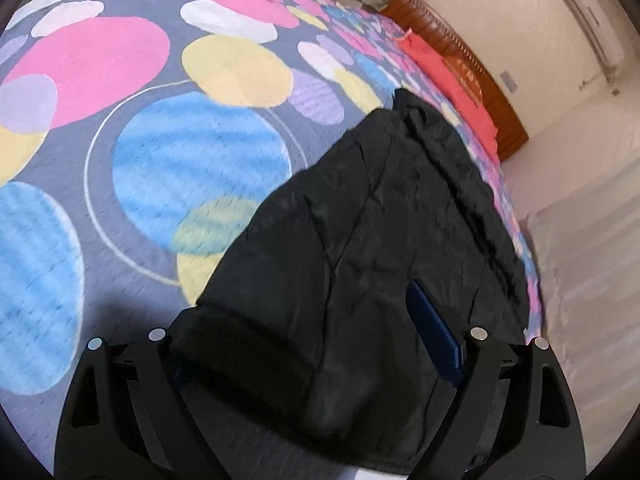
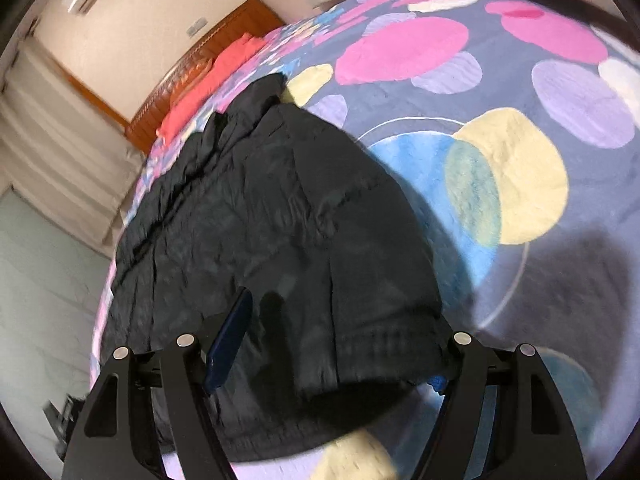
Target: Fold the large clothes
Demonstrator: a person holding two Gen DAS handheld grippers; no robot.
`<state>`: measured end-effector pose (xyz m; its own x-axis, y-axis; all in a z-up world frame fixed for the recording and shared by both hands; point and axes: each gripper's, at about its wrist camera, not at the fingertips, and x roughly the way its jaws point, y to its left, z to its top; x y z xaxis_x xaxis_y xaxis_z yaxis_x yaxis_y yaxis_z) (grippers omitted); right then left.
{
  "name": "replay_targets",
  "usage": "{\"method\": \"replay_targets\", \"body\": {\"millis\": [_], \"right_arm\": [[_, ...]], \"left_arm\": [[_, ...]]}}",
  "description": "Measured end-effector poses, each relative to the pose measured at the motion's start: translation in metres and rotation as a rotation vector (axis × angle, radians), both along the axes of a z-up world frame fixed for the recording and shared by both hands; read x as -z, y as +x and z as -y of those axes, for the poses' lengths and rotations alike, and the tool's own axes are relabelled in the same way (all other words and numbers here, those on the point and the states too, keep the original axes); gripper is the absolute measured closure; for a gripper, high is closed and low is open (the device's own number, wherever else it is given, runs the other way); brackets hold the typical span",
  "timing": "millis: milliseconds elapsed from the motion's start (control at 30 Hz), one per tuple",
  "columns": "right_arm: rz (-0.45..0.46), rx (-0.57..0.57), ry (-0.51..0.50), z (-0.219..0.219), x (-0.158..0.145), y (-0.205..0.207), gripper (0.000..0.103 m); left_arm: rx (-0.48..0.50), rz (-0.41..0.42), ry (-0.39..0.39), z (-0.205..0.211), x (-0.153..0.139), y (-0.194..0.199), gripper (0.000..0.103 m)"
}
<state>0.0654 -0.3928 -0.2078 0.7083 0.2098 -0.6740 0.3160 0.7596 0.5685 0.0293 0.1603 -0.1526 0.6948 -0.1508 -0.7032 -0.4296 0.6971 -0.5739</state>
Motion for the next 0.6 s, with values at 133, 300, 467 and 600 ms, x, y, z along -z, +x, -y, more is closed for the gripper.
{"method": "replay_targets", "body": {"millis": [133,300,467,600], "right_arm": [[0.0,-0.026,-0.039,-0.01,-0.005,-0.003,0.044],[-0.007,0.011,0.003,-0.001,-0.001,0.004,0.058],[0.003,-0.009,-0.006,-0.007,-0.004,0.011,0.074],[0.035,-0.025,-0.024,-0.009,-0.011,0.0,0.08]], "left_arm": [[0.031,-0.003,0.024,0.006,-0.001,-0.004,0.032],[0.029,-0.014,0.04,0.005,0.0,0.007,0.033],[0.054,-0.04,0.07,0.002,0.0,0.011,0.07],[0.088,-0.028,0.025,-0.004,0.001,0.004,0.082]]}}
